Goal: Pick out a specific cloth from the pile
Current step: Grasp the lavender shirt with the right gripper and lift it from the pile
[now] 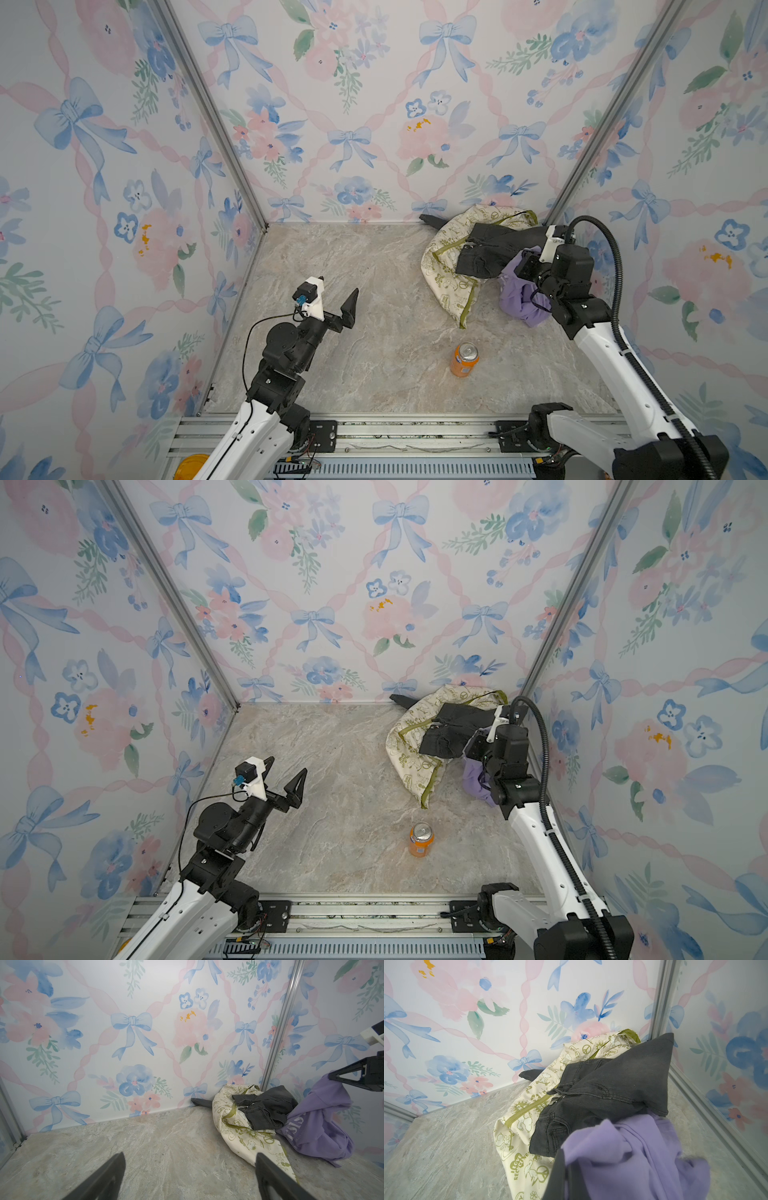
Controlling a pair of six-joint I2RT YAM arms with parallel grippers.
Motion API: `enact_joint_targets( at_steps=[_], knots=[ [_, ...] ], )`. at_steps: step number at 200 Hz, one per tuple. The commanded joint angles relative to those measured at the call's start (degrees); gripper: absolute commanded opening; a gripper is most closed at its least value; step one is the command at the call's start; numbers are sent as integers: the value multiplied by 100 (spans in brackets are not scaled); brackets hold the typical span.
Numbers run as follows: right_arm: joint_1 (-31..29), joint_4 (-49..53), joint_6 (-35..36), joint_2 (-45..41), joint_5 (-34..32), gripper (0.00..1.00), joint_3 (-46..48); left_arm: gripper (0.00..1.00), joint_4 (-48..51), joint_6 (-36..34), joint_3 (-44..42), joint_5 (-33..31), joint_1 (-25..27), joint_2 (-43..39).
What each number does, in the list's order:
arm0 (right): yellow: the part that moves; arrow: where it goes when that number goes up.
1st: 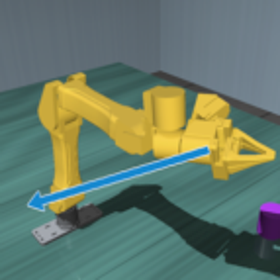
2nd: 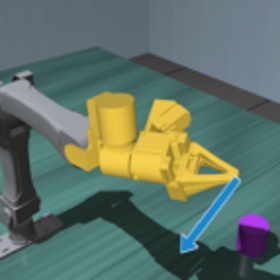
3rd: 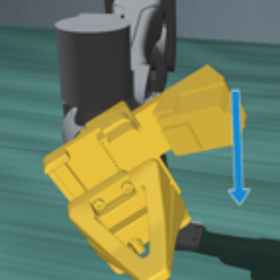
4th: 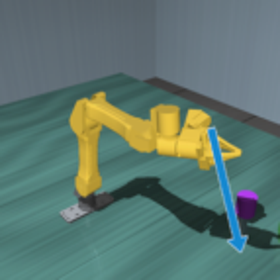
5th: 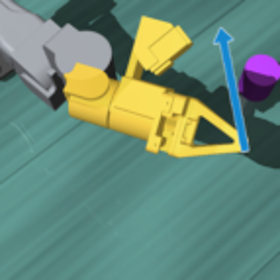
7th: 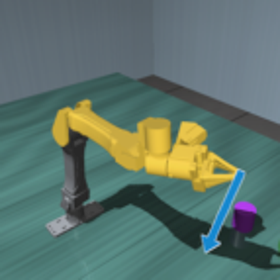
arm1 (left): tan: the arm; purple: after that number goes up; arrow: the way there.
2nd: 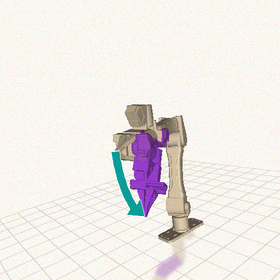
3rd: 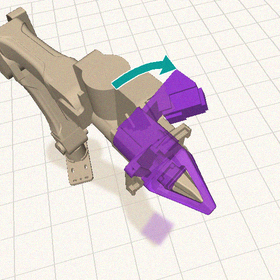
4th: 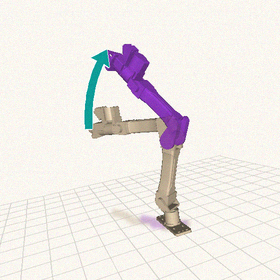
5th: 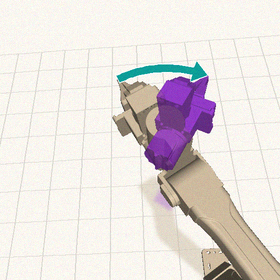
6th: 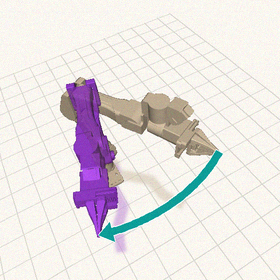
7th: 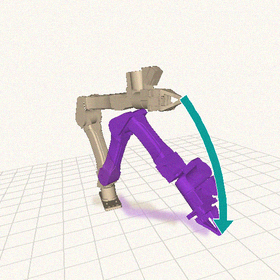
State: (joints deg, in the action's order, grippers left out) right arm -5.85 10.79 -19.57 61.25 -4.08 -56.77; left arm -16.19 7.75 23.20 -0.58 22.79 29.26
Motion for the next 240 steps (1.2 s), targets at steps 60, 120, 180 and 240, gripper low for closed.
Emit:
enact_joint_targets(
  at_steps=[60,120,180,240],
  knots=[
    [-74,-128,436,23,208,0,-1277,98,19,35,97,25,-54,9],
    [-75,-250,570,590,344,0,-2328,98,28,44,80,-1,-48,-10],
    [-263,-287,340,1244,821,0,-3434,98,28,44,71,-21,-54,-12],
    [-1450,298,866,2199,1152,0,-4312,98,25,34,78,-55,-65,12]
  ],
)
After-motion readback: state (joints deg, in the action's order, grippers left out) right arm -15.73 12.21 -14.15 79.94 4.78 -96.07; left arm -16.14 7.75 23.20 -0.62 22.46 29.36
